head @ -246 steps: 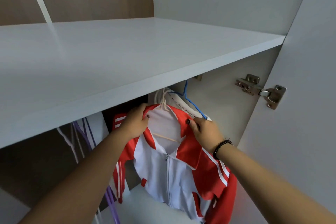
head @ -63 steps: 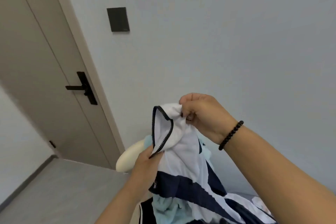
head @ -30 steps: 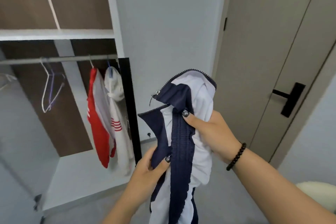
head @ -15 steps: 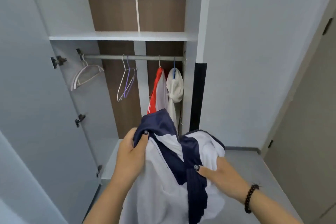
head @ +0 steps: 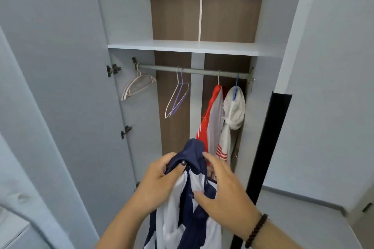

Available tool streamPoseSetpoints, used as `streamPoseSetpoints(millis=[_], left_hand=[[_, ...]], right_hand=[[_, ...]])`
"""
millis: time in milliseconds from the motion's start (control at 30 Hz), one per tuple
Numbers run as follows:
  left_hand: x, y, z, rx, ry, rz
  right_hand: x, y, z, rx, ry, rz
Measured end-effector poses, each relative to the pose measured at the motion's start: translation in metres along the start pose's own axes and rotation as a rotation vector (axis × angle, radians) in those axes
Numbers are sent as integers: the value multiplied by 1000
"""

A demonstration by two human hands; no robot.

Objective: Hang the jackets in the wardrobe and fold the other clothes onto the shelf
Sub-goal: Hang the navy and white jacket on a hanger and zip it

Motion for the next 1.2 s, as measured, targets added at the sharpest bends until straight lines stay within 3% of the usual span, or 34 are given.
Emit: streamPoseSetpoints(millis=[133, 300, 533, 733, 867, 967, 1033, 1200], left_hand=[[-7, -6, 22, 50, 19, -21], [-40, -37, 73, 71, 43, 38], [-91, -126, 113, -2, -24, 139], [-95, -222, 170, -191, -43, 281], [-111, -238, 214, -246, -53, 303], [-130, -224, 234, -130, -48, 310], [-144, -206, 237, -16, -10, 273], [-183, -156, 220, -82, -142, 101]], right_hand=[[-33, -7, -28, -194, -40, 30], [-87, -14, -35, -456, 168, -132], [-160, -46, -58, -319, 208, -171], [-201, -47, -69, -363, 398, -280], [-216, -29, -63, -422, 579, -388], [-216, -14, -76, -319, 667, -436], [-216, -8, -100, -208, 621, -462], [-235, -13, -194, -86, 228, -391]])
Point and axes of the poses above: each hand's wrist, its own x-axis away from the middle knuckle, its own z-axis out of the back of the hand, y = z × x, the point moved 4 cm from there along -x, towards the middle knuckle, and after that the axes turned 4 degrees about x, right-handed, at the moved point
